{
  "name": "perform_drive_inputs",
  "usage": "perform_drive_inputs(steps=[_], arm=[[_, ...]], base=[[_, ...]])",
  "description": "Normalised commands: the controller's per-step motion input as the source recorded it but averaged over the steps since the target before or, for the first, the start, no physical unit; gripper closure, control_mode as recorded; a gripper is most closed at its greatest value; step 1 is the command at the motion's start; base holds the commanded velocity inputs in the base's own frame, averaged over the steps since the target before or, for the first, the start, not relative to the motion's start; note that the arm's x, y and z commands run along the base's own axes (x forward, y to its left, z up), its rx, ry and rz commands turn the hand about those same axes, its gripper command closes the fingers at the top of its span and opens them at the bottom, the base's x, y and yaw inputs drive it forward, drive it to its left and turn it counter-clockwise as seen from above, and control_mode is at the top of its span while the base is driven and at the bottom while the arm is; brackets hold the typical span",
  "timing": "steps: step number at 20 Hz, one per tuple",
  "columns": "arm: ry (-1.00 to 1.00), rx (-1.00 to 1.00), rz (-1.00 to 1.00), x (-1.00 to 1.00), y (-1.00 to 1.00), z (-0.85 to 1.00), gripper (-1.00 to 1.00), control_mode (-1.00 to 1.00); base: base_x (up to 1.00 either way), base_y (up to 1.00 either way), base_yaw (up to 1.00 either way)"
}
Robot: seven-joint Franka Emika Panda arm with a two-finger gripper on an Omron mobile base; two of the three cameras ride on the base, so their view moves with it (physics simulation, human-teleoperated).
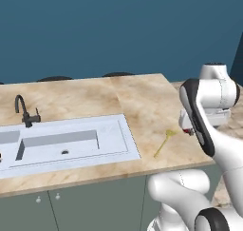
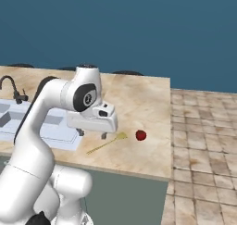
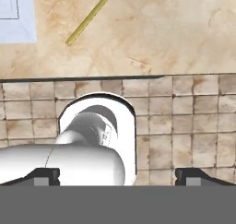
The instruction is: Pick up all produce items and place them in the sink. Turn on the sink faucet to wash them. Then turn the sink off and put them in the tray.
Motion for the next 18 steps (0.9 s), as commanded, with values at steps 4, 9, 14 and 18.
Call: perform_drive_inputs(steps=[4, 9, 14, 18], arm=[[0.03, 0.0, -0.05, 0.76, -0.39, -0.19, -1.0, -1.0], [0.0, 0.0, -0.04, 0.56, -0.27, -0.28, -1.0, -1.0], [0.0, -0.01, -0.02, 0.44, -0.36, -0.44, -1.0, -1.0], [0.0, -0.01, -0.01, 0.38, -0.29, -0.42, -1.0, -1.0]], base=[[0.0, 0.0, 0.0], [0.0, 0.0, 0.0], [0.0, 0.0, 0.0], [0.0, 0.0, 0.0]])
